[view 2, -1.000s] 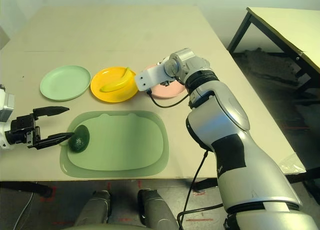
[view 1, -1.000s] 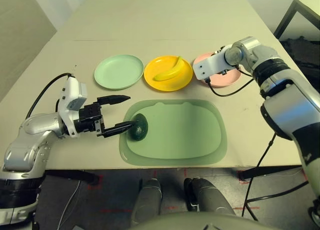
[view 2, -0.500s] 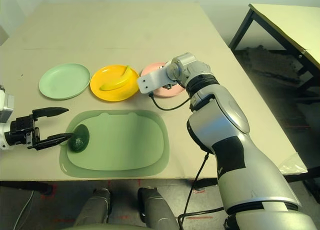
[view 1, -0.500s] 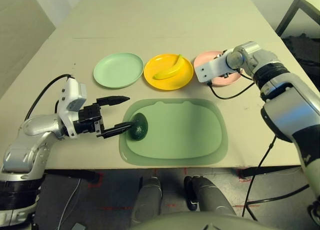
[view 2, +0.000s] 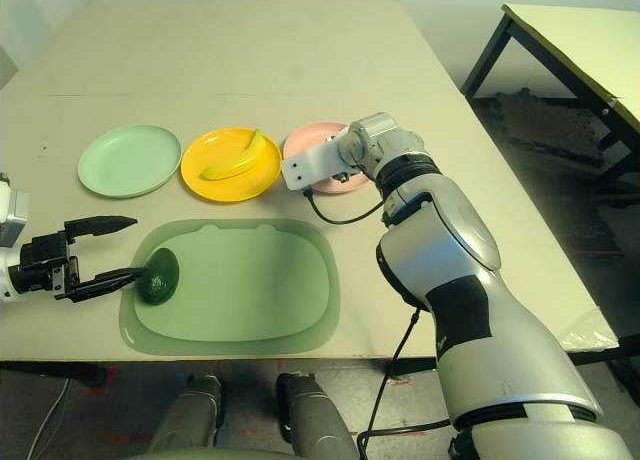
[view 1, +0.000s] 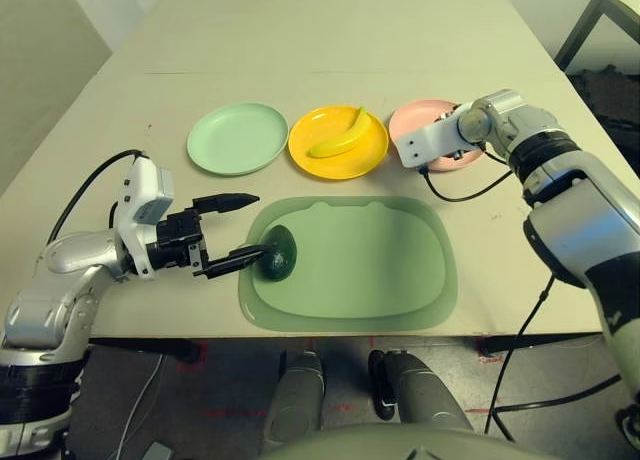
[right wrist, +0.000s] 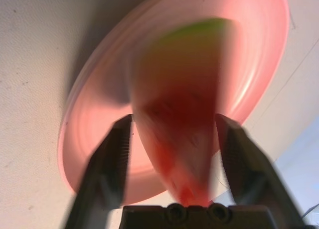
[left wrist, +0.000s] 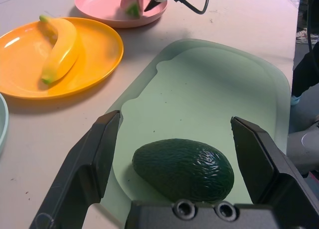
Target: Place the fruits into color-matched plates.
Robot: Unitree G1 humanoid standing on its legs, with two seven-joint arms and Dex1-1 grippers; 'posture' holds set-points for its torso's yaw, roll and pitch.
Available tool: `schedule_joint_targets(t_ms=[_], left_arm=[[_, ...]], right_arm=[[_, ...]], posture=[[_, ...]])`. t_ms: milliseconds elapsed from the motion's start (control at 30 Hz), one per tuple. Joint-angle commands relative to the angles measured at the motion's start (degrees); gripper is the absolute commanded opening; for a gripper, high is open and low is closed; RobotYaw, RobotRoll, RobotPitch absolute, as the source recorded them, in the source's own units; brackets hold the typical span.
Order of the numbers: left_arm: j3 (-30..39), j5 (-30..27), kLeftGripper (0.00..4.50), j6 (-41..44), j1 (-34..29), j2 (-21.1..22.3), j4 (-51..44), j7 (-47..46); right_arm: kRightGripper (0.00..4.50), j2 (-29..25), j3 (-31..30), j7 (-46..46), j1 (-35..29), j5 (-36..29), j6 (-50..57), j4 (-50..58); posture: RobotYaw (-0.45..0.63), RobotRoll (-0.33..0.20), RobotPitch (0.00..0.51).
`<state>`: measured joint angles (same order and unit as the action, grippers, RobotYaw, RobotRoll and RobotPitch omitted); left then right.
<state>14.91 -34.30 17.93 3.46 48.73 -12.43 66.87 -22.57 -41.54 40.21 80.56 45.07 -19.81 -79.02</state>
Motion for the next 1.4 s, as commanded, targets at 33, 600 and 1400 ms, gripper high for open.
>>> schedule_joint_targets(t_ms=[33, 600, 1400], left_arm=[[0.4, 0.0, 4.5, 0.3, -0.2, 0.3, -0.3, 0.0], [-1.1, 1.7, 4.5, -1.8, 2.6, 0.0, 3.8, 1.3], [1.3, 6.1, 4.5, -10.1, 7.2, 4.4, 16.8, 6.0]], right_arm=[[4.47, -0.3, 0.6, -0.4, -0.8, 0.4, 0.3, -0.3], [4.47, -6.1, 0.9, 6.4, 3.4, 0.5, -6.3, 1.3], [4.47, -19.4, 33.7, 35.6, -39.5, -45.6, 12.0, 55.2]], posture=[[0.11, 0.0, 0.189], [0.09, 0.0, 0.168], [0.06, 0.0, 0.145]])
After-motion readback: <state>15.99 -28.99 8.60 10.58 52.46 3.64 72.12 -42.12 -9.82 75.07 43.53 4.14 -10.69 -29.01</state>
